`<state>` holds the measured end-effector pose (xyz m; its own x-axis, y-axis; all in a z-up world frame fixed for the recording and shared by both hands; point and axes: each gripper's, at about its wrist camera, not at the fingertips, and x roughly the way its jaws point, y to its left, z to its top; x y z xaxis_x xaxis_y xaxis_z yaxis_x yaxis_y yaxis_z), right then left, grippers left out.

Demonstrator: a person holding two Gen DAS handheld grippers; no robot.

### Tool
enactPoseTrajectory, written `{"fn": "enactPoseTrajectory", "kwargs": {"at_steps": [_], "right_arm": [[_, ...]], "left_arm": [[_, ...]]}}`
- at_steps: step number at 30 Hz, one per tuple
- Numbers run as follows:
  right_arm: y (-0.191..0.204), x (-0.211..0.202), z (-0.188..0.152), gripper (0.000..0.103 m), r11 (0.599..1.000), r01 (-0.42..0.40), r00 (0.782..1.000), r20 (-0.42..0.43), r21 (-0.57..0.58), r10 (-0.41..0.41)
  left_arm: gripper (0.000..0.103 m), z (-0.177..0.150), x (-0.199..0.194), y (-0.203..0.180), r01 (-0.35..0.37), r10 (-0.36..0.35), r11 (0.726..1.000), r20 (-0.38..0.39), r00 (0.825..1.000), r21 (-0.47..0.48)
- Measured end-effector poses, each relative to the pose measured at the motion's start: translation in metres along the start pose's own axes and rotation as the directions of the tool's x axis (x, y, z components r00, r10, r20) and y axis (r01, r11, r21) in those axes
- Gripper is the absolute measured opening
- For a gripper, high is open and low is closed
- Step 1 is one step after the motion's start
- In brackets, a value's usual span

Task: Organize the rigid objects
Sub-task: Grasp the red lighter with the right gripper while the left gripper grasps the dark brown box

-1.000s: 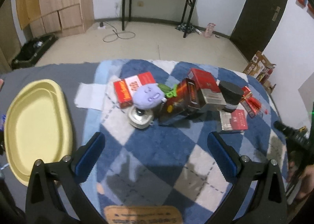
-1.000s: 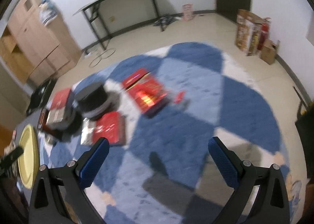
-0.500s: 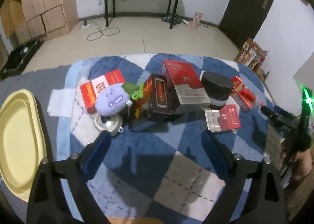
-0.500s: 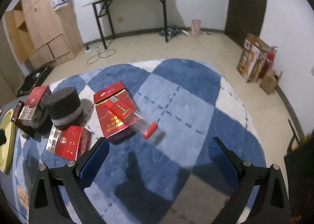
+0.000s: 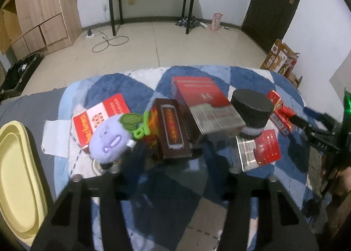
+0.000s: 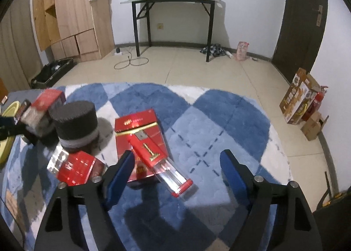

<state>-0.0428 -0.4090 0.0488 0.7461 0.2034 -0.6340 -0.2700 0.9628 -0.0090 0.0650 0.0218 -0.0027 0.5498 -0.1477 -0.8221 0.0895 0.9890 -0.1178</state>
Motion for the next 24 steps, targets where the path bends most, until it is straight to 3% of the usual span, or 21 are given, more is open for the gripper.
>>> {"fn": "enactPoseTrajectory", "kwargs": {"at_steps": [1,5,7,9,14,19,24], "right_arm": [[-0.001,0.005,-0.002,0.065,1.000,-0.018,1.000,-0.011,0.008,0.019],[-0.001,0.011,-0.003,0.052,0.998,-0.059,0.998,-0.001,0.017,0.059],[0.001,0.010,-0.003,0.034,0.997,-0.071,0.997,0.009,0.002,0.071],[0.004,0.006,-0.005,0.026,0.997,-0.070,0.997,0.021,-0.014,0.070],[0.004,0.002,-0.013,0.023,0.996,-0.093,0.995,0.045,0.006,0.093],[0.002,-0.006,-0.017,0.022,0.992,-0.116,0.991,0.066,0.040,0.114],[0.004,-0.010,-0.025,0.022,0.991,-0.124,0.991,0.060,0.058,0.120]], "left_arm": [[0.040,0.000,-0.001,0.001,0.004,-0.004,1.000,0.006,1.000,0.000],[0.034,-0.002,-0.002,0.005,0.020,-0.020,1.000,0.016,1.000,0.008],[0.031,-0.002,-0.005,0.010,0.021,-0.021,1.000,0.024,1.000,-0.005],[0.029,-0.002,-0.007,0.015,0.025,-0.024,1.000,0.031,0.999,-0.019],[0.026,-0.008,-0.017,0.028,0.082,-0.078,0.993,0.048,0.996,-0.083],[0.025,-0.013,-0.035,0.030,0.082,-0.077,0.995,0.082,0.994,-0.064],[0.025,-0.017,-0.024,0.025,0.079,-0.077,0.996,0.043,0.996,-0.052]]}}
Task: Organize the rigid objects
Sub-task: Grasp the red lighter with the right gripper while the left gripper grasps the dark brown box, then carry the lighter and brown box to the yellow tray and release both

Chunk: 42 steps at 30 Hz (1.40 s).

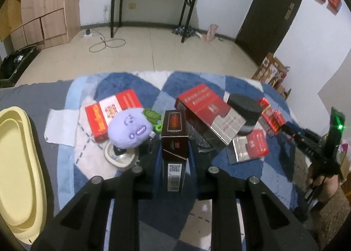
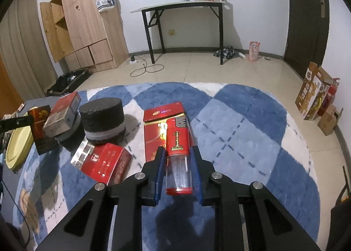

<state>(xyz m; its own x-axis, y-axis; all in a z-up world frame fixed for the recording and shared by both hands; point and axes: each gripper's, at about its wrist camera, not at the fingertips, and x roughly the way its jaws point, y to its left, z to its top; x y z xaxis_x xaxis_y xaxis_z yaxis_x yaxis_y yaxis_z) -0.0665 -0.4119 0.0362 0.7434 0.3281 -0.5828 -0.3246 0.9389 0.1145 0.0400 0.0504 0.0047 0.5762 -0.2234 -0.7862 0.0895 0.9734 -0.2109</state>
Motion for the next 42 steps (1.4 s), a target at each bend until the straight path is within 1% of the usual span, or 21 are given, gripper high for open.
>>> {"fn": "enactPoseTrajectory", "kwargs": {"at_steps": [6,9,11,13,17,19,20,22,24,26,28,31,33,34,35,36,38,39,40,42], "right_arm": [[0.001,-0.003,0.001,0.022,1.000,-0.002,1.000,0.003,0.004,0.002],[0.002,0.000,0.001,0.022,1.000,-0.013,1.000,0.009,0.012,0.013],[0.002,0.002,0.002,0.022,0.999,-0.018,1.000,0.014,0.031,0.018],[0.002,0.002,0.004,0.022,0.998,-0.033,0.999,0.021,0.053,0.032],[0.006,-0.008,0.006,0.022,0.997,-0.046,0.998,0.048,0.060,0.043],[0.006,-0.018,0.009,0.022,0.997,-0.049,0.997,0.067,0.063,0.044],[0.006,-0.023,0.009,0.022,0.997,-0.049,0.996,0.079,0.064,0.044],[0.007,-0.034,0.012,0.022,0.997,-0.051,0.994,0.098,0.064,0.045],[0.013,-0.046,0.016,0.022,0.997,-0.054,0.992,0.114,0.053,0.047],[0.024,-0.061,0.020,0.022,0.997,-0.070,0.989,0.135,0.025,0.066],[0.043,-0.074,0.027,0.022,0.994,-0.104,0.985,0.140,-0.013,0.105],[0.085,-0.092,0.040,0.022,0.981,-0.169,0.974,0.136,-0.091,0.181],[0.119,-0.101,0.048,0.022,0.964,-0.228,0.961,0.126,-0.134,0.245],[0.143,-0.104,0.053,0.022,0.950,-0.269,0.951,0.115,-0.157,0.288],[0.157,-0.104,0.054,0.022,0.941,-0.292,0.944,0.107,-0.170,0.313],[0.176,-0.104,0.057,0.022,0.927,-0.326,0.933,0.095,-0.184,0.347],[0.219,-0.096,0.059,0.022,0.892,-0.402,0.904,0.063,-0.206,0.422],[0.245,-0.087,0.058,0.022,0.874,-0.434,0.891,0.039,-0.218,0.452],[0.261,-0.079,0.058,0.022,0.862,-0.454,0.883,0.019,-0.223,0.470],[0.303,-0.054,0.053,0.022,0.834,-0.500,0.862,-0.036,-0.233,0.506]], "left_arm": [[0.026,-0.002,0.017,-0.002,0.003,-0.004,1.000,-0.012,1.000,-0.016],[0.024,-0.002,0.022,0.001,-0.001,0.001,1.000,-0.015,1.000,-0.027],[0.024,-0.002,0.021,0.007,0.017,-0.017,0.998,-0.014,1.000,-0.057],[0.024,-0.002,0.016,0.008,0.032,-0.033,0.998,-0.015,0.999,-0.059],[0.024,-0.002,-0.007,0.003,0.046,-0.046,0.998,0.005,0.999,-0.049],[0.024,-0.001,-0.027,0.001,0.063,-0.062,0.997,0.022,0.998,-0.040],[0.024,0.000,-0.034,0.002,0.070,-0.068,0.997,0.031,0.997,-0.045],[0.024,0.003,-0.061,0.009,0.080,-0.076,0.995,0.063,0.995,-0.065],[0.024,0.004,-0.092,0.020,0.068,-0.059,0.995,0.103,0.993,-0.080],[0.024,0.004,-0.118,0.036,0.046,-0.034,0.994,0.126,0.991,-0.095],[0.024,0.000,-0.148,0.060,0.008,0.009,0.994,0.148,0.989,-0.108],[0.024,-0.008,-0.188,0.100,-0.075,0.091,0.993,0.174,0.981,-0.092],[0.024,-0.017,-0.212,0.131,-0.137,0.153,0.986,0.182,0.971,-0.097],[0.024,-0.021,-0.220,0.148,-0.155,0.172,0.982,0.176,0.969,-0.106],[0.024,-0.024,-0.225,0.162,-0.172,0.190,0.979,0.169,0.967,-0.114],[0.024,-0.029,-0.230,0.183,-0.209,0.228,0.970,0.155,0.961,-0.128],[0.024,-0.035,-0.233,0.217,-0.250,0.271,0.955,0.130,0.954,-0.157],[0.024,-0.038,-0.231,0.230,-0.254,0.276,0.951,0.119,0.954,-0.176],[0.024,-0.042,-0.228,0.248,-0.255,0.280,0.946,0.105,0.954,-0.201],[0.024,-0.047,-0.215,0.270,-0.260,0.284,0.938,0.080,0.956,-0.229]]}}
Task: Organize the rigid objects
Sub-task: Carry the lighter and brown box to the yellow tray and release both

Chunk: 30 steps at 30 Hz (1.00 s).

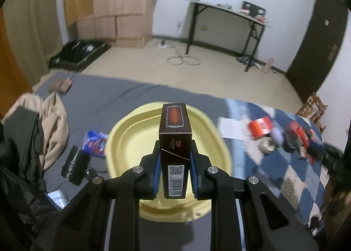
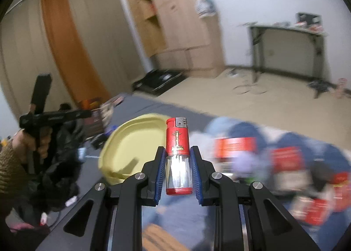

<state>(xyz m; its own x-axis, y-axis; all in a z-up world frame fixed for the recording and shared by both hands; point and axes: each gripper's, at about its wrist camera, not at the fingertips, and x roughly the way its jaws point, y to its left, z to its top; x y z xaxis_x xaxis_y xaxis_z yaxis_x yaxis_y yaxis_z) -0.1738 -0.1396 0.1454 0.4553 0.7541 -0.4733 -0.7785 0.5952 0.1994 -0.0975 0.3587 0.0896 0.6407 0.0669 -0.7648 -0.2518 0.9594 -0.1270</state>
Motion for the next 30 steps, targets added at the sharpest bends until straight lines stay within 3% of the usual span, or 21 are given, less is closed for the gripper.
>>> {"fn": "enactPoseTrajectory", "kwargs": {"at_steps": [3,7,8,9,10,16,21,25,26,27,28,30], "right_arm": [[0.038,0.074,-0.003,0.022,0.997,-0.080,0.992,-0.100,-0.022,0.078],[0.069,0.161,-0.009,0.022,0.992,-0.104,0.968,-0.234,-0.064,0.087],[0.075,0.179,-0.007,0.022,0.993,-0.095,0.963,-0.260,-0.076,0.072],[0.077,0.197,-0.007,0.022,0.992,-0.083,0.956,-0.289,-0.091,0.054],[0.079,0.220,-0.009,0.022,0.992,-0.067,0.942,-0.334,-0.111,0.026],[0.092,0.283,0.007,0.022,0.988,-0.004,0.921,-0.385,-0.154,-0.056],[0.107,0.307,-0.005,0.022,0.977,0.016,0.896,-0.430,-0.213,-0.108],[0.114,0.315,-0.004,0.024,0.970,0.022,0.900,-0.418,-0.244,-0.126],[0.116,0.317,-0.002,0.026,0.968,0.017,0.899,-0.420,-0.251,-0.125],[0.119,0.319,-0.002,0.040,0.967,0.015,0.898,-0.421,-0.253,-0.124],[0.119,0.313,0.001,0.061,0.969,0.014,0.904,-0.411,-0.246,-0.118],[0.117,0.294,0.009,0.092,0.978,-0.015,0.927,-0.369,-0.206,-0.063]], "left_arm": [[0.024,-0.007,0.040,0.022,0.009,-0.013,0.997,-0.057,0.998,-0.073],[0.024,-0.011,0.082,0.028,0.051,-0.061,0.994,-0.106,0.993,-0.096],[0.024,-0.010,0.093,0.031,0.032,-0.045,0.994,-0.123,0.991,-0.101],[0.024,-0.010,0.104,0.037,-0.043,0.029,0.994,-0.139,0.990,-0.098],[0.024,-0.009,0.111,0.040,-0.070,0.055,0.993,-0.147,0.988,-0.100],[0.024,-0.003,0.142,0.051,-0.060,0.040,0.989,-0.153,0.988,-0.134],[0.025,-0.005,0.149,0.062,-0.038,0.011,0.983,-0.150,0.989,-0.178],[0.029,-0.010,0.156,0.068,-0.056,0.021,0.979,-0.175,0.984,-0.195],[0.040,-0.011,0.152,0.068,-0.071,0.034,0.978,-0.186,0.982,-0.198],[0.052,-0.011,0.140,0.065,-0.072,0.039,0.977,-0.164,0.986,-0.200],[0.059,-0.012,0.128,0.062,-0.062,0.037,0.978,-0.131,0.991,-0.199],[0.090,-0.013,0.097,0.053,-0.066,0.054,0.976,-0.064,0.996,-0.205]]}}
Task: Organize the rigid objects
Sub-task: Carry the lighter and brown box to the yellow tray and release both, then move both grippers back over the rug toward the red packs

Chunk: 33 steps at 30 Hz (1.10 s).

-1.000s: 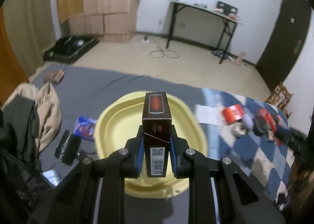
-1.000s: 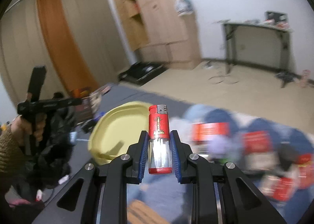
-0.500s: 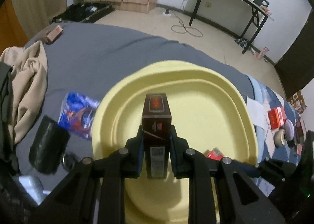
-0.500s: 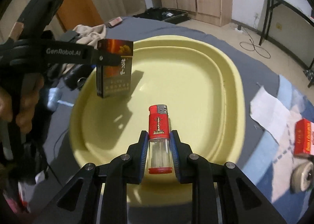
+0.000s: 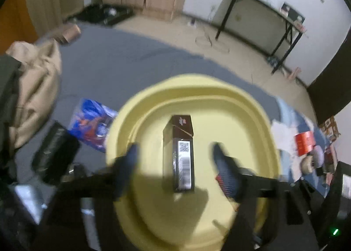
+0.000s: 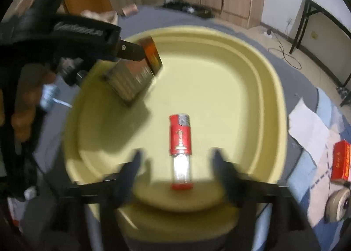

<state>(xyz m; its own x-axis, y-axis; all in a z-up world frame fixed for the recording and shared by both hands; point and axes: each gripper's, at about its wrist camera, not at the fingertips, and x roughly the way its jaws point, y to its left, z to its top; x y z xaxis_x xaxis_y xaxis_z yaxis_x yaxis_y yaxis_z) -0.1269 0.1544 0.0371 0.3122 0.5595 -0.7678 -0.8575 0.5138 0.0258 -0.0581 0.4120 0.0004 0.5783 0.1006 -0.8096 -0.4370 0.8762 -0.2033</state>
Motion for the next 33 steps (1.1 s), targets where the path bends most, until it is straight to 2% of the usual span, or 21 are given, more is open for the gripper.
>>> {"fn": "enactPoseTrajectory", "kwargs": {"at_steps": [1,3,5,8,11,13,18,22,26,27,30,31,33], "right_arm": [[-0.005,-0.012,-0.004,0.098,1.000,-0.018,0.999,0.029,0.013,0.018],[-0.016,-0.041,-0.008,0.099,0.998,-0.043,0.995,0.090,0.055,0.038],[-0.029,-0.068,-0.017,0.100,0.995,-0.030,0.992,0.128,0.098,0.017],[-0.064,-0.125,-0.044,0.103,0.980,0.032,0.980,0.187,0.195,-0.069],[-0.099,-0.180,-0.085,0.103,0.954,0.095,0.965,0.208,0.283,-0.158],[-0.121,-0.218,-0.115,0.103,0.932,0.149,0.950,0.214,0.330,-0.227],[-0.175,-0.319,-0.192,0.103,0.878,0.233,0.909,0.229,0.417,-0.349],[-0.207,-0.385,-0.248,0.103,0.810,0.259,0.860,0.255,0.527,-0.441],[-0.213,-0.409,-0.308,0.103,0.758,0.255,0.816,0.287,0.601,-0.502],[-0.216,-0.407,-0.325,0.103,0.728,0.259,0.807,0.272,0.634,-0.524],[-0.239,-0.400,-0.352,0.103,0.682,0.210,0.825,0.246,0.701,-0.508],[-0.240,-0.400,-0.351,0.103,0.678,0.192,0.826,0.255,0.710,-0.502],[-0.237,-0.404,-0.347,0.103,0.693,0.177,0.815,0.291,0.698,-0.502]], "left_arm": [[0.094,-0.002,-0.011,-0.002,0.007,-0.007,1.000,0.022,1.000,-0.009],[0.101,-0.011,-0.038,-0.016,0.020,-0.019,1.000,0.057,0.998,-0.016],[0.102,-0.022,-0.053,-0.040,0.019,-0.021,0.999,0.059,0.998,0.031],[0.103,-0.040,-0.068,-0.086,0.094,-0.100,0.990,0.046,0.994,0.103],[0.103,-0.048,-0.075,-0.135,0.169,-0.171,0.973,-0.004,0.985,0.158],[0.103,-0.052,-0.086,-0.172,0.233,-0.233,0.950,-0.025,0.972,0.208],[0.103,-0.049,-0.126,-0.248,0.290,-0.303,0.911,-0.003,0.953,0.294],[0.103,-0.057,-0.140,-0.288,0.315,-0.332,0.904,0.009,0.943,0.289],[0.103,-0.093,-0.114,-0.309,0.353,-0.358,0.909,-0.018,0.934,0.220],[0.103,-0.102,-0.106,-0.311,0.360,-0.363,0.910,-0.023,0.931,0.206],[0.103,-0.116,-0.086,-0.320,0.313,-0.308,0.925,-0.056,0.950,0.216],[0.103,-0.118,-0.086,-0.320,0.313,-0.309,0.924,-0.053,0.950,0.219],[0.103,-0.122,-0.085,-0.317,0.320,-0.321,0.927,-0.030,0.947,0.195]]}}
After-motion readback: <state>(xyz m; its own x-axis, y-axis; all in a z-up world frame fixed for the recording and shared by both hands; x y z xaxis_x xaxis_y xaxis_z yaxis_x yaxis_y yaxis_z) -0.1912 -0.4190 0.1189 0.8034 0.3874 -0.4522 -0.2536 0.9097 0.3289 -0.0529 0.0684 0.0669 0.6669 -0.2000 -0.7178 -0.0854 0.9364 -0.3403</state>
